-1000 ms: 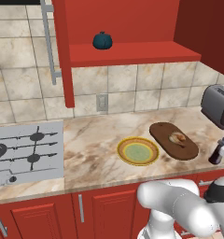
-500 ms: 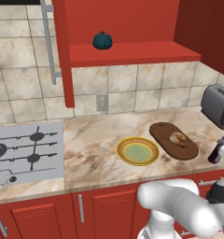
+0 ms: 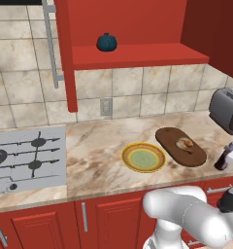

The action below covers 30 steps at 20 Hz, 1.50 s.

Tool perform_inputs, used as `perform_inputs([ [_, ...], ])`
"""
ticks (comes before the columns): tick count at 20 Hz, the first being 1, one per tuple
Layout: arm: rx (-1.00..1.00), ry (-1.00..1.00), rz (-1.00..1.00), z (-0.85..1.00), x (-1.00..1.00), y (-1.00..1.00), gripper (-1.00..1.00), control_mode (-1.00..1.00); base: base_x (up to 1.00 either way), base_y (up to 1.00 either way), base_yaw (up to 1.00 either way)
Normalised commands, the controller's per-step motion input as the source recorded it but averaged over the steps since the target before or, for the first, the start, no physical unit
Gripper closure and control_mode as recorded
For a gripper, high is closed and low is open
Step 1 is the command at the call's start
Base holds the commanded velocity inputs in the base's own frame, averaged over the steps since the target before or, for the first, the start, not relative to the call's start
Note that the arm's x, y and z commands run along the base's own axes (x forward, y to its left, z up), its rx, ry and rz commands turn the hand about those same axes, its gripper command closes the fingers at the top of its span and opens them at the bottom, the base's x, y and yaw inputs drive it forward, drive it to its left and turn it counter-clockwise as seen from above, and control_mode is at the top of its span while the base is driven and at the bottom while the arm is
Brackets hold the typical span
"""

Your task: Pick the chicken drumstick from the plate and place it on the cutting board. Then pick the condiment bottle from the cabinet and place it next to the cutting board.

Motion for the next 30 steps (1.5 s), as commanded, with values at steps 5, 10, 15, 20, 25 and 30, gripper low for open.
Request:
perform_inputs([
  [5, -0.01, -0.06, 0.0, -0.22, 0.02, 0.0, 1.0, -1.0, 0.0, 0.0, 0.0],
  [10, -0.01, -0.03, 0.0, -0.19, 0.13, 0.0, 1.0, -1.0, 0.0, 0.0, 0.0],
  [15, 0.0, 0.0, -0.01, -0.13, 0.29, 0.0, 1.0, -1.0, 0.0, 0.0, 0.0],
  [20, 0.0, 0.0, -0.01, -0.12, 0.34, 0.0, 1.0, -1.0, 0.0, 0.0, 0.0],
  [25, 0.0, 0.0, -0.01, -0.21, 0.3, -0.05, 1.0, -1.0, 0.0, 0.0, 0.0],
  [30, 0.0, 0.0, 0.0, -0.26, 0.24, -0.13, 1.0, -1.0, 0.0, 0.0, 0.0],
])
